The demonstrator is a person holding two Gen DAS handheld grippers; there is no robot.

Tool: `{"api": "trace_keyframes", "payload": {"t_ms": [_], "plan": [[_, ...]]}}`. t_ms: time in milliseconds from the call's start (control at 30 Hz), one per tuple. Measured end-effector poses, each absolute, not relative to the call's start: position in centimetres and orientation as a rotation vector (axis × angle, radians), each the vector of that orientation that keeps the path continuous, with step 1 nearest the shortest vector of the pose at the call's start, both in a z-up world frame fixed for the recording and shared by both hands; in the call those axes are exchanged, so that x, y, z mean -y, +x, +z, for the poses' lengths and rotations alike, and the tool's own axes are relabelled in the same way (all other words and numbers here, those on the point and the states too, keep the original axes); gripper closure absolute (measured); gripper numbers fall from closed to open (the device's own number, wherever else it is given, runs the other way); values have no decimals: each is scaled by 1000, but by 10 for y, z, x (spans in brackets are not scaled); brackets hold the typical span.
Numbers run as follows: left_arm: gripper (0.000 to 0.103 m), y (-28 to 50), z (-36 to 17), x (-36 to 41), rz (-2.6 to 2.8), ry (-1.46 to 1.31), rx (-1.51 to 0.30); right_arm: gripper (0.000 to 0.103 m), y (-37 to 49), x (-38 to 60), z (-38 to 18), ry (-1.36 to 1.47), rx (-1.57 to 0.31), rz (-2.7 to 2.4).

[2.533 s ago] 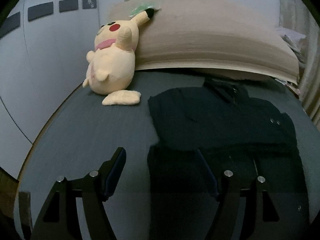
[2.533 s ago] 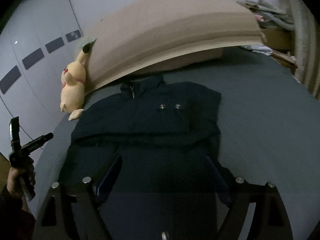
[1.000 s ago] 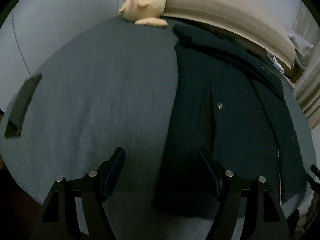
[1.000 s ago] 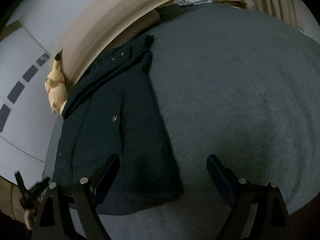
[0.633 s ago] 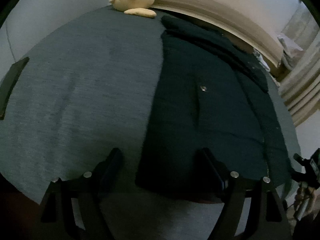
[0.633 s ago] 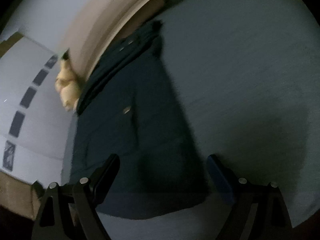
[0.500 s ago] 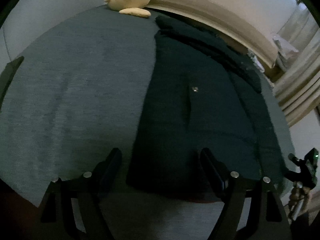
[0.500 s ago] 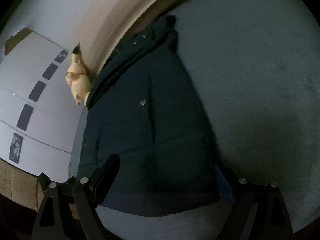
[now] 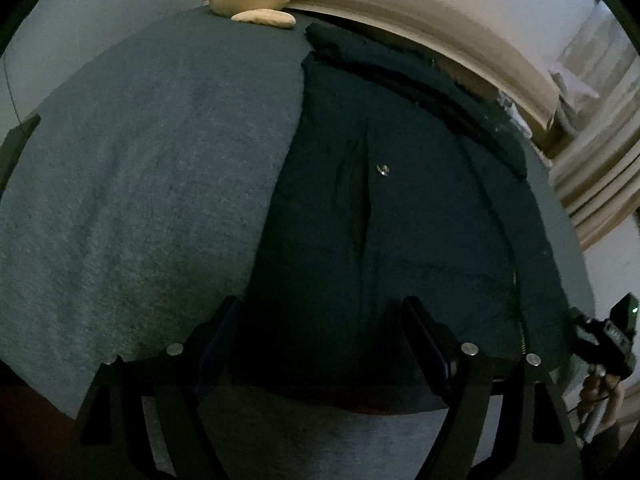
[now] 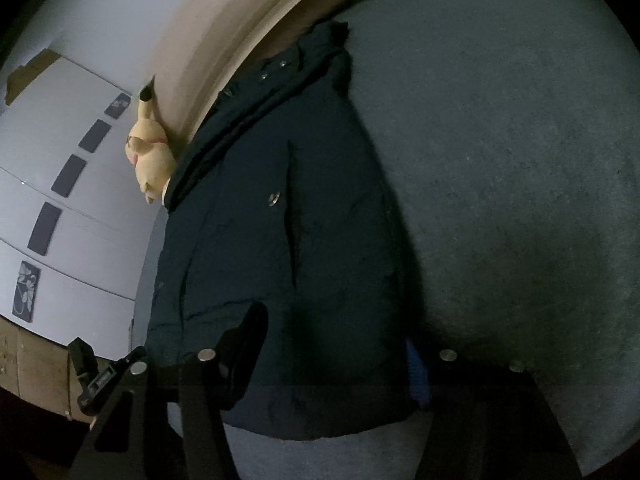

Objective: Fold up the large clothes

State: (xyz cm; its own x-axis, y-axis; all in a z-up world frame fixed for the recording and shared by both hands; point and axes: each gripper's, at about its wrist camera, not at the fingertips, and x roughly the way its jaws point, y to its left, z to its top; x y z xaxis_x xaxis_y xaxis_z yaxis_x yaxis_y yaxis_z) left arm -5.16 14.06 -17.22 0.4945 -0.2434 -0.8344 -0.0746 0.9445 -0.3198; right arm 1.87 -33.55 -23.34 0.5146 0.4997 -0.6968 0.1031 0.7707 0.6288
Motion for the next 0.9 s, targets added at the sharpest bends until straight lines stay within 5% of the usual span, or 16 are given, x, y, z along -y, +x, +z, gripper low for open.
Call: {"api": "trace_keyframes", "payload": {"t_ms": [267, 333, 367, 400, 433, 467, 600, 700, 800, 833, 900], "plan": [[21, -44, -176, -126, -102, -305, -1061, 39, 17, 333, -233, 675, -1018, 267], [22, -42, -176, -126, -126, -318, -1061, 48, 15, 335, -233, 675, -1015, 289], [22, -44, -175, -126, -159, -336, -1052, 64, 13, 338, -233, 681, -1017, 309], [33, -46, -174, -127, -192, -360, -1037, 68, 12, 338, -233, 688, -1018, 316], [55, -46, -174, -129, -205, -373, -1034, 68, 11, 339, -232, 689, -1015, 319], [61, -45, -175, -131, -199, -382, -1042, 70, 11, 339, -232, 689, -1013, 322], [61, -44, -180, -141, -218, -462, -1046, 67, 12, 341, -236, 695, -1036, 278], [45, -41, -182, -138, -210, -468, -1057, 67, 12, 339, -238, 694, -1043, 289], [43, -40, -182, -133, -214, -453, -1061, 67, 13, 337, -238, 692, -1043, 301], [47, -39, -182, -131, -217, -440, -1060, 67, 13, 336, -237, 688, -1041, 308], [70, -40, -179, -124, -239, -405, -1050, 77, 12, 337, -237, 677, -1040, 314]]}}
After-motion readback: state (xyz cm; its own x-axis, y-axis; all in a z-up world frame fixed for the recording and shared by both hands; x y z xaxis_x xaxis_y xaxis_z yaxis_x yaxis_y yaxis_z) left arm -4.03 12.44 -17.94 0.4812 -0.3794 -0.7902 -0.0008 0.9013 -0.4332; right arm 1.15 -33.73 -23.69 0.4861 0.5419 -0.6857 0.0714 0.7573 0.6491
